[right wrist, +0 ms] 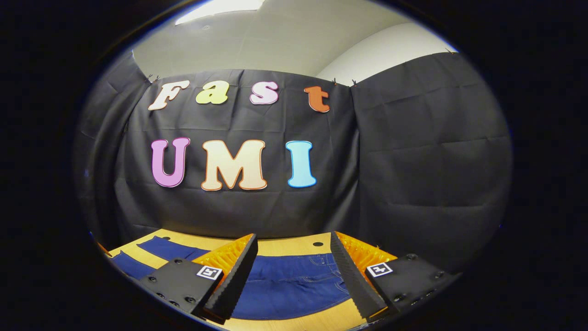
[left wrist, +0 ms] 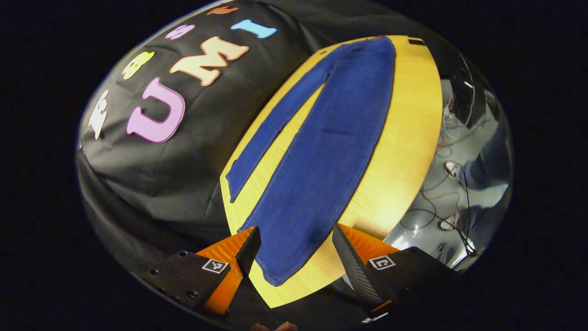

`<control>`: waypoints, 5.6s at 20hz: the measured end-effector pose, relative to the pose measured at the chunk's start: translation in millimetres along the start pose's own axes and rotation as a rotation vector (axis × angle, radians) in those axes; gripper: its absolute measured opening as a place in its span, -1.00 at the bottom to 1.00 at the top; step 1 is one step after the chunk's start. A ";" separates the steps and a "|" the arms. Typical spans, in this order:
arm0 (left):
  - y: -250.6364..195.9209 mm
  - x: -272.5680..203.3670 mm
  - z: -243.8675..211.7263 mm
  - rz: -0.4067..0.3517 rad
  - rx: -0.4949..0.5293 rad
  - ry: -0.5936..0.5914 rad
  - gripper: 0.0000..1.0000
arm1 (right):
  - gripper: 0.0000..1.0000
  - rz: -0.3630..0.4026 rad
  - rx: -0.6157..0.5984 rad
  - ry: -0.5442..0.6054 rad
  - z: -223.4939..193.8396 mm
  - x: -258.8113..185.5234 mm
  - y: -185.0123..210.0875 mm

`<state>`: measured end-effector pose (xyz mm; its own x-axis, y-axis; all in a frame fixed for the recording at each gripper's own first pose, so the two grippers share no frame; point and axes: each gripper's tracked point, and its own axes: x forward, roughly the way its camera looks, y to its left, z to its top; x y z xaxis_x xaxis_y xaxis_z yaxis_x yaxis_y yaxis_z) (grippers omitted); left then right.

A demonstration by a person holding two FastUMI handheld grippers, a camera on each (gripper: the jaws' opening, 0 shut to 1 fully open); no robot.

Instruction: Grasp the waist and the cuffs of the jeans and fold them to make the two legs overlap; first hold the waist and fold one-third of the jeans toward the cuffs, then hold the cuffs and fold the remaining one-third in the same direction to finish folding.

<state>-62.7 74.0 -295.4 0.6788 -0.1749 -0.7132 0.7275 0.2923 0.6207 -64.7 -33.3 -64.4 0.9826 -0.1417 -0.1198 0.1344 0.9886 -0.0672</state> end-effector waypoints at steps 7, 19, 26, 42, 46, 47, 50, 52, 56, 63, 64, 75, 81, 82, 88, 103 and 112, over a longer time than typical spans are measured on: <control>-11.4 23.3 -16.6 -0.067 0.171 0.044 0.90 | 0.94 -0.043 -0.019 0.008 -4.6 -6.4 -13.9; 3.1 66.5 -7.0 -0.131 0.257 0.052 0.65 | 0.94 -0.103 -0.029 0.004 -3.7 -11.2 -34.5; -18.6 65.1 -14.1 -0.251 0.235 0.127 -0.93 | 0.94 -0.096 -0.052 -0.006 -1.2 0.5 -45.3; -20.1 66.9 -15.3 -0.216 0.166 0.222 -1.00 | 1.00 0.165 -0.664 0.224 -116.6 63.7 -120.4; -19.5 67.5 -15.4 -0.204 0.164 0.245 -1.00 | 0.97 0.272 -0.823 0.331 -176.7 57.4 -126.4; -19.8 67.6 -15.1 -0.201 0.164 0.249 -1.00 | 0.98 0.302 -0.853 0.359 -190.6 57.0 -126.8; -18.8 67.9 -15.9 -0.188 0.172 0.263 -1.00 | 0.98 0.387 -0.901 0.428 -226.4 55.6 -121.4; -18.9 67.6 -15.5 -0.185 0.177 0.273 -1.00 | 0.98 0.434 -0.944 0.463 -245.8 54.6 -117.7; -19.4 68.3 -16.3 -0.184 0.163 0.290 -1.00 | 0.98 0.510 -1.003 0.569 -285.5 48.7 -122.2; -19.7 68.2 -15.4 -0.178 0.163 0.312 -1.00 | 0.90 0.587 -1.142 0.602 -314.0 67.4 -110.2; -19.5 68.2 -16.0 -0.178 0.167 0.314 -1.00 | 0.89 0.589 -1.154 0.597 -315.4 72.3 -109.5; -19.9 68.3 -15.5 -0.179 0.164 0.313 -1.00 | -0.96 0.663 -1.281 0.605 -336.8 88.0 -95.3; -14.4 69.2 -14.6 -0.209 0.044 0.315 -1.00 | -0.94 0.569 -1.160 0.599 -312.4 98.3 -87.4; -8.8 68.0 -13.2 -0.195 0.019 0.318 -1.00 | -0.94 0.547 -1.146 0.583 -302.2 102.5 -84.0; 60.9 76.6 16.4 -0.081 -0.104 0.297 -1.00 | -0.94 0.449 -1.073 0.488 -247.7 141.0 -66.6; 216.1 175.3 150.9 0.174 -0.403 0.196 -1.00 | -0.95 0.115 -0.578 0.346 -203.9 307.2 -23.5; 225.9 277.1 166.2 0.151 -0.433 0.237 -1.00 | -0.95 0.142 -0.553 0.438 -289.9 380.4 -12.7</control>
<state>306.4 -64.7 -298.7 0.6951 0.1024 -0.7115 0.4813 0.6689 0.5665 270.2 -114.3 -396.3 0.8284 -0.1355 -0.5434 -0.1893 0.8454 -0.4994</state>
